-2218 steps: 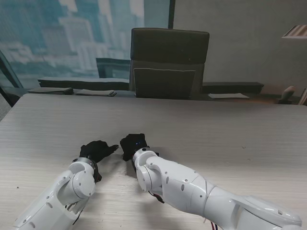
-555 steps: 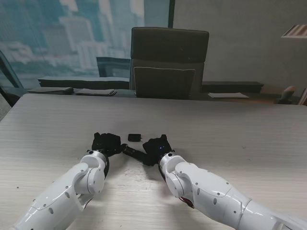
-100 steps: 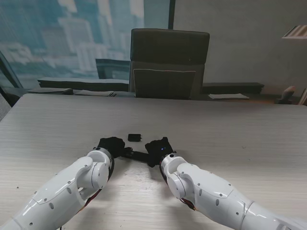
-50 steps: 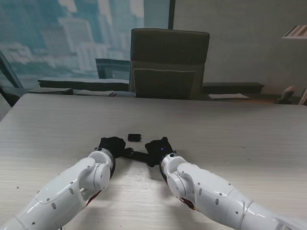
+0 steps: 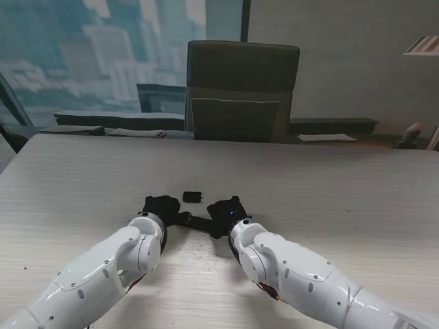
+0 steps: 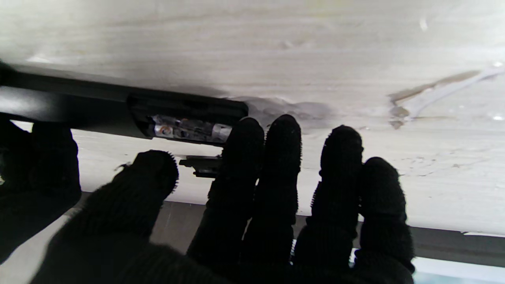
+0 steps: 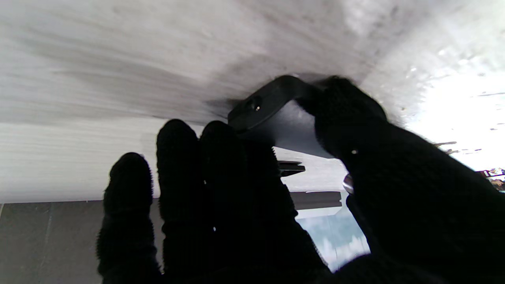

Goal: Install the batteries into the remote control and close the cover

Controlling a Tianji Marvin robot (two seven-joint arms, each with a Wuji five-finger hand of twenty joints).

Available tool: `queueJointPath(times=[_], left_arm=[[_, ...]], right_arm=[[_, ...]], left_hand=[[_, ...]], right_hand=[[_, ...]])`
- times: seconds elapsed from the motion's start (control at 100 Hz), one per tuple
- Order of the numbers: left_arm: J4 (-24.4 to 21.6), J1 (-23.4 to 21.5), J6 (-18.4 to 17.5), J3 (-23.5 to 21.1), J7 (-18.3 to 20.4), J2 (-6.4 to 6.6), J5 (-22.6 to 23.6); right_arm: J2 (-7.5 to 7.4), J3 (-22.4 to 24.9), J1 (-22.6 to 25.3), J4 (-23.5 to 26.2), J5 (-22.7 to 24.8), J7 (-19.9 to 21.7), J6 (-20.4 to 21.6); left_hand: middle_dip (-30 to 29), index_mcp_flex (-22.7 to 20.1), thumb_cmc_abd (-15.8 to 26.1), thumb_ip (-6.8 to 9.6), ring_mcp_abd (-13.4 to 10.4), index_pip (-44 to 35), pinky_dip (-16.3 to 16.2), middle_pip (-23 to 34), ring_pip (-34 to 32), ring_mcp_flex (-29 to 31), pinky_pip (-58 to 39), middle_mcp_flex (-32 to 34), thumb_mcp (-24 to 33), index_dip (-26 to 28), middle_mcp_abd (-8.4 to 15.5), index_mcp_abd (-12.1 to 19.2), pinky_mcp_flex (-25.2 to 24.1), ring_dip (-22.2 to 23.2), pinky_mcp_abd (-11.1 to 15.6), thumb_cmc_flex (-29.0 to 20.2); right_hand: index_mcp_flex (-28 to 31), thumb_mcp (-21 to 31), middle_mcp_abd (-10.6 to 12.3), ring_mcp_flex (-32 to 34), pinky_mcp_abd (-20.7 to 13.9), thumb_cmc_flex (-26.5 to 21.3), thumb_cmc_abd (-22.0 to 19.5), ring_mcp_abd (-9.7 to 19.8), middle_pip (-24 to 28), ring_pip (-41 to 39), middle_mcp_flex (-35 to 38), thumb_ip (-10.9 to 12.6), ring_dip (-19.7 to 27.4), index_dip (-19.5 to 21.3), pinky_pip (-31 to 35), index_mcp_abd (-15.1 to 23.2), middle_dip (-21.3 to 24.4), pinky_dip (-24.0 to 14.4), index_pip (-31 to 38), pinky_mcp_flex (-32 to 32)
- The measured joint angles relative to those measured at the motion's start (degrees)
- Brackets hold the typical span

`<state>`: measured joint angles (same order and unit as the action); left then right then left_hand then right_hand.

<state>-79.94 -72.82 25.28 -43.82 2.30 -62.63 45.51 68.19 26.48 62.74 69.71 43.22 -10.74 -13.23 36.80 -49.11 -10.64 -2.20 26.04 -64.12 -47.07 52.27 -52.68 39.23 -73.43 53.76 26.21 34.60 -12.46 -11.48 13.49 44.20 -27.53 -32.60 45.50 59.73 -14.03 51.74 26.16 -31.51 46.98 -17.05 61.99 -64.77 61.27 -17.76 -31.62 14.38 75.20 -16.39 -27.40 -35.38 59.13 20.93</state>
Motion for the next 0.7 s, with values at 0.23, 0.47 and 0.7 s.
queueJointPath(times=[0.23, 0.47, 0.7], left_arm=[[0.95, 1.11, 0.3, 1.54, -0.26, -0.03, -0.03], [2.02, 2.14, 0.95, 2.93, -1.28, -0.28, -0.03], [3.19, 3.25, 1.61, 4.3, -2.09, -0.66, -0.53]], right_arm=[[-0.07, 0.13, -0.12, 0.0, -0.26, 0.41, 0.49], [-0.11, 0.2, -0.24, 0.0, -0.68, 0.82, 1.09], [-0.11, 0.23, -0.24, 0.09, -0.83, 0.99, 1.15]], left_hand=[[-0.02, 0.0, -0.91, 0.01, 0.0, -0.95, 0.04, -0.01, 0.02, 0.0, 0.01, -0.09, 0.67, -0.01, -0.2, -1.15, -0.01, -0.03, 0.08, 1.4], [-0.02, 0.0, -1.55, 0.01, 0.0, -1.9, 0.12, 0.03, 0.02, 0.0, 0.01, -0.09, 1.1, 0.19, -0.32, -1.36, -0.01, -0.4, 0.16, 2.06], [0.08, -0.01, -1.56, 0.01, -0.03, -3.69, 0.22, 0.57, 0.02, 0.0, 0.01, -0.09, 1.78, 0.3, -0.99, -2.29, -0.01, -0.45, 0.23, 2.62]], right_hand=[[0.01, 0.0, -0.03, 0.02, 0.0, -0.06, 0.0, -0.02, 0.01, 0.0, 0.1, 0.0, 0.0, 0.0, 0.0, -0.03, 0.0, 0.0, 0.01, 0.0], [0.02, 0.0, -0.09, 0.07, -0.01, -0.16, 0.0, -0.05, 0.26, 0.0, 0.64, -0.01, 0.0, 0.0, 0.0, -0.46, -0.01, 0.0, 0.01, 0.0], [0.03, 0.0, -0.09, 0.08, -0.01, -0.17, 0.0, -0.05, 0.36, -0.01, 0.8, -0.01, 0.0, 0.0, 0.0, -0.46, -0.01, -0.01, 0.01, 0.0]])
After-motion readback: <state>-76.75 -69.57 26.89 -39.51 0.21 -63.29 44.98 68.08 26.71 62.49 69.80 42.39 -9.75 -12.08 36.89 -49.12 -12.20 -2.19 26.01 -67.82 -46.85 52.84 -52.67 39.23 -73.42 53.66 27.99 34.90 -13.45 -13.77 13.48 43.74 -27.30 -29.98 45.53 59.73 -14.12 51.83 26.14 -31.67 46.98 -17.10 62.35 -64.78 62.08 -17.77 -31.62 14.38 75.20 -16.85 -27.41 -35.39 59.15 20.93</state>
